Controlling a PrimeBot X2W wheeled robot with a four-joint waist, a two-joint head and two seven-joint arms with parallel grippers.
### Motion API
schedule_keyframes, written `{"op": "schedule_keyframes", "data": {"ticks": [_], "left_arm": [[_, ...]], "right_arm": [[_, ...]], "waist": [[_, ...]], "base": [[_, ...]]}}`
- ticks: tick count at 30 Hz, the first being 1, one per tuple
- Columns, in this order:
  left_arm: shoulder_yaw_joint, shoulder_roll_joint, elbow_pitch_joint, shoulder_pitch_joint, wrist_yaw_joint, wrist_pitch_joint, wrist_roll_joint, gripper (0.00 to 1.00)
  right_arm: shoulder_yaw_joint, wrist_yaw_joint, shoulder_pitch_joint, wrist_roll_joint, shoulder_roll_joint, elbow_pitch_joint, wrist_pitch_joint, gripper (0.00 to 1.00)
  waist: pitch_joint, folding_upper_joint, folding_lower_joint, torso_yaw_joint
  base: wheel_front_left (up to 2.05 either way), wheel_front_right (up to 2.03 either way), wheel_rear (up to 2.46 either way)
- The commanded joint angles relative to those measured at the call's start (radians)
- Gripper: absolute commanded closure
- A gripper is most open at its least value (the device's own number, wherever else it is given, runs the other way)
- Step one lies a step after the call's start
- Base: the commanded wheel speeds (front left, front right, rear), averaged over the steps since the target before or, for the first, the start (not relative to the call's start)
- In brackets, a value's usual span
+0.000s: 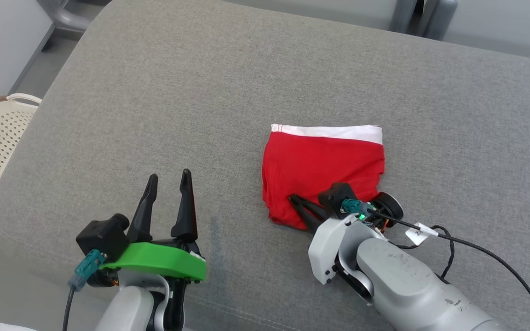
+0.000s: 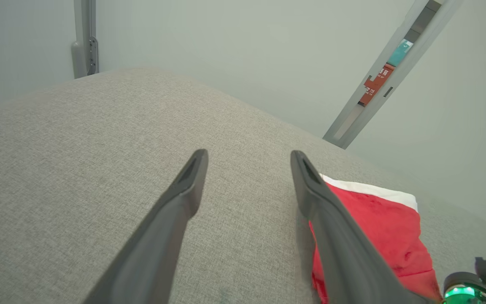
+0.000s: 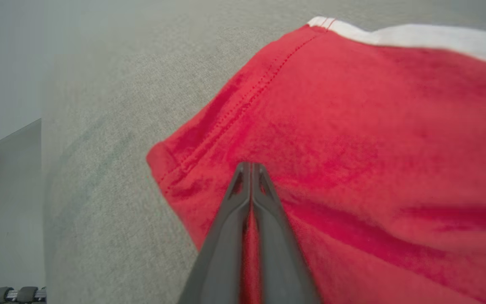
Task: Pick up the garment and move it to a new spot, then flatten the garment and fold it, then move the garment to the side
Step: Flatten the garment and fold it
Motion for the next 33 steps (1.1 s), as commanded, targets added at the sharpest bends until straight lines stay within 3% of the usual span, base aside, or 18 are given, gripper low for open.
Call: {"op": "schedule_keyframes", "data": {"ticks": [1, 2, 3, 4, 5, 10, 25, 33], "left_arm": [[0.004, -0.001, 0.003, -0.003, -0.005, 0.0, 0.013, 0.0], [0.005, -0.002, 0.004, -0.001, -0.006, 0.0, 0.015, 0.0], [0.006, -0.003, 0.005, 0.0, -0.007, 0.0, 0.017, 0.0], [0.007, -0.003, 0.006, 0.002, -0.008, 0.0, 0.018, 0.0], [0.007, -0.002, 0.007, 0.004, -0.01, 0.0, 0.018, 0.0], [0.003, 0.004, 0.005, 0.004, -0.014, 0.0, 0.027, 0.0], [-0.016, 0.017, 0.044, 0.017, -0.013, 0.001, 0.075, 0.0], [0.029, 0.021, 0.045, 0.079, -0.004, 0.0, 0.11, 0.0]], "right_arm": [[-0.007, 0.0, -0.007, 0.015, -0.003, 0.001, -0.016, 1.0], [-0.014, 0.0, -0.009, 0.022, -0.004, -0.006, -0.024, 1.0], [-0.021, 0.0, -0.01, 0.029, -0.003, -0.016, -0.031, 0.6], [-0.024, 0.0, -0.01, 0.033, -0.003, -0.025, -0.036, 0.04], [-0.034, 0.0, -0.011, 0.037, -0.003, -0.038, -0.041, 0.0], [-0.116, 0.0, 0.005, 0.023, -0.003, -0.101, -0.05, 0.0], [-0.64, 0.0, 0.319, -0.233, -0.003, -0.461, -0.05, 0.0], [-0.768, 0.0, 0.522, -0.267, -0.003, -0.613, -0.041, 0.0]], "waist": [[-0.005, 0.0, 0.0, -0.014], [-0.007, 0.0, 0.0, -0.019], [-0.011, 0.0, 0.0, -0.026], [-0.014, 0.0, 0.0, -0.032], [-0.019, 0.0, 0.0, -0.04], [-0.043, 0.0, 0.0, -0.081], [-0.156, 0.0, 0.0, -0.202], [-0.203, 0.0, 0.0, -0.237]], "base": [[0.0, 0.0, 0.0], [0.0, 0.0, 0.0], [0.0, 0.0, 0.0], [0.0, 0.0, 0.0], [0.0, 0.0, 0.0], [0.0, 0.0, 0.0], [0.0, 0.0, 0.0], [0.0, 0.0, 0.0]]}}
